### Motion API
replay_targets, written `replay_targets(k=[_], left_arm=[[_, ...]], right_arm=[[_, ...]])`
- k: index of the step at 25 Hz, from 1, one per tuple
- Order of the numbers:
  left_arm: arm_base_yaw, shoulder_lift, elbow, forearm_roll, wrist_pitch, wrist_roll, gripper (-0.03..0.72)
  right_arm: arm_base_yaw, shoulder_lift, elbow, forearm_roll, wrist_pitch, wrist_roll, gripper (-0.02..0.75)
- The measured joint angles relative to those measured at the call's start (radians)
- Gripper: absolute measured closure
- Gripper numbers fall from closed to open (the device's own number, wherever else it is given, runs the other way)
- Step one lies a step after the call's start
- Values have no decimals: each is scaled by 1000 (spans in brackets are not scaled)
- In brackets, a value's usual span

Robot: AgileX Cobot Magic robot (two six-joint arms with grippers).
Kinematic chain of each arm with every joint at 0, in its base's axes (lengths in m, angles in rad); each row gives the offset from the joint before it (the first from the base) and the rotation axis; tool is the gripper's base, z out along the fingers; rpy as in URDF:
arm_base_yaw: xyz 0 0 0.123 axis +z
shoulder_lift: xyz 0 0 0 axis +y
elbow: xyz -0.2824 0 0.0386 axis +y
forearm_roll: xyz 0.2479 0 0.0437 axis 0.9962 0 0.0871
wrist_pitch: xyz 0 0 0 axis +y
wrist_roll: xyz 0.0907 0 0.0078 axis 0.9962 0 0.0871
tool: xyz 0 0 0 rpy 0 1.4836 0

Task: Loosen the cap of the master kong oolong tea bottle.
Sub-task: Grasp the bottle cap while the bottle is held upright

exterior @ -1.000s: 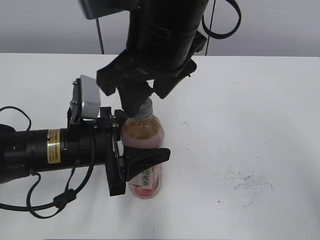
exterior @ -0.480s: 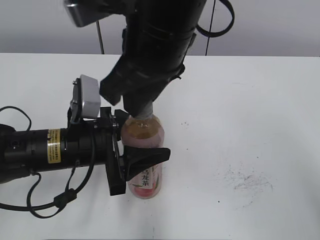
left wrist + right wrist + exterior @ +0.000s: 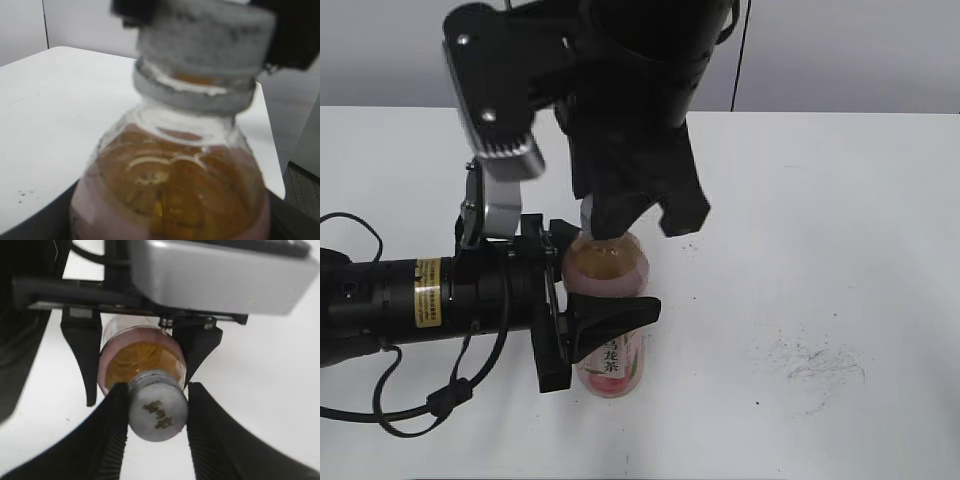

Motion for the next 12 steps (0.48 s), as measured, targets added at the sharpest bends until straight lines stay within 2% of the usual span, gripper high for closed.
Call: replay_targets(k=[7,12], left_arm=[[0,0,0,-1,0,-1,244],[0,0,0,-3,0,-2,244]], right_arm=[[0,-1,0,-2,1,-795,468],[1,-1,0,-4,1,-1191,468]])
